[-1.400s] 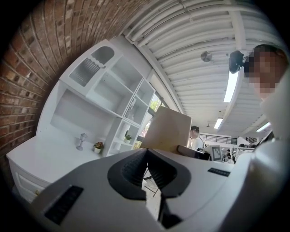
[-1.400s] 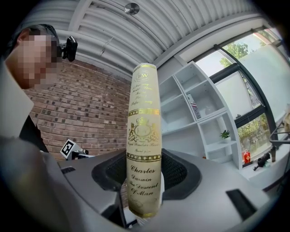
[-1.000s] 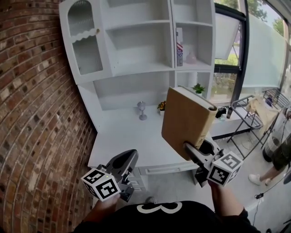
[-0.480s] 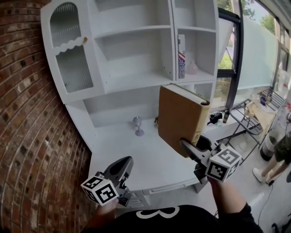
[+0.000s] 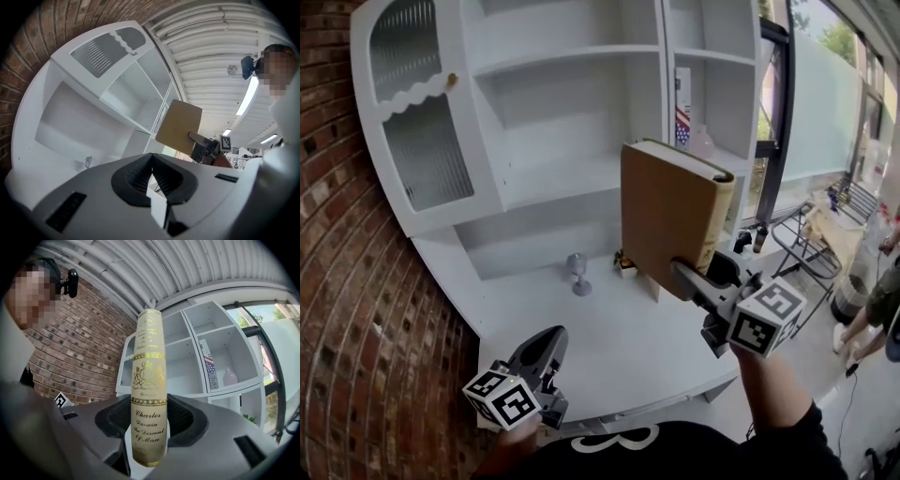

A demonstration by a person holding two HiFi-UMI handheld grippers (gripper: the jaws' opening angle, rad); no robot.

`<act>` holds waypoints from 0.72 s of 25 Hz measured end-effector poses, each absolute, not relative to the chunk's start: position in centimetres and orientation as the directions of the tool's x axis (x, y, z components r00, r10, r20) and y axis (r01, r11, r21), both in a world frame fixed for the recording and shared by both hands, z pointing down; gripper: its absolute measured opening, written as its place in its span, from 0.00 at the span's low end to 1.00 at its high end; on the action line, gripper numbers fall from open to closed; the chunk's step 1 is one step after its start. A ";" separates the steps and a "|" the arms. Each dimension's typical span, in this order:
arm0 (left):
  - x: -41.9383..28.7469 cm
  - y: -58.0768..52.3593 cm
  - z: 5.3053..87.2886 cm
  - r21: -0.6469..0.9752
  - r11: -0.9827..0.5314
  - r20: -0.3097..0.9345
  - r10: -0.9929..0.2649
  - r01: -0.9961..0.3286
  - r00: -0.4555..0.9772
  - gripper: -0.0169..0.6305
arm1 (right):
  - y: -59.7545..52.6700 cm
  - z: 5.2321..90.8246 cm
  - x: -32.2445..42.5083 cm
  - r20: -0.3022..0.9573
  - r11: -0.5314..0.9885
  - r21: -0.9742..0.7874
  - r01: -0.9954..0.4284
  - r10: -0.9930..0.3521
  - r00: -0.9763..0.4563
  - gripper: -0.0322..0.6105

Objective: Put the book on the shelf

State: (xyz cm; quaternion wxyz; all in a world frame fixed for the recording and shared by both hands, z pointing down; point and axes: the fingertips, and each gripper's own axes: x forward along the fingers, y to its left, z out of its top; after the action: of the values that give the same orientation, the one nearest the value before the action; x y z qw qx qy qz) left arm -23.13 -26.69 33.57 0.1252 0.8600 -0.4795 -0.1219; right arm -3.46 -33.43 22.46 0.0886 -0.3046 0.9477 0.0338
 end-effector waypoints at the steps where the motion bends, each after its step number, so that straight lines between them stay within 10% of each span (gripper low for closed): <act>1: -23.5 -27.3 33.4 0.332 -0.513 -0.091 -0.853 -0.792 0.514 0.03 | -34.0 22.0 -3.7 -0.195 0.809 0.015 -0.588 -0.574 -0.795 0.37; 18: -27.5 -35.0 32.8 0.312 -0.540 -0.096 -0.836 -0.782 0.540 0.03 | -42.9 15.6 -5.6 -0.266 0.739 0.089 -0.668 -0.629 -0.731 0.36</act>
State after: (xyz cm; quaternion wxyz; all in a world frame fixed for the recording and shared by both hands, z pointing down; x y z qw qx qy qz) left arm -27.55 -34.97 32.79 0.1164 0.8697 -0.4651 -0.1173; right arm -5.63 -42.94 15.60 0.1097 -0.3499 0.9260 0.0893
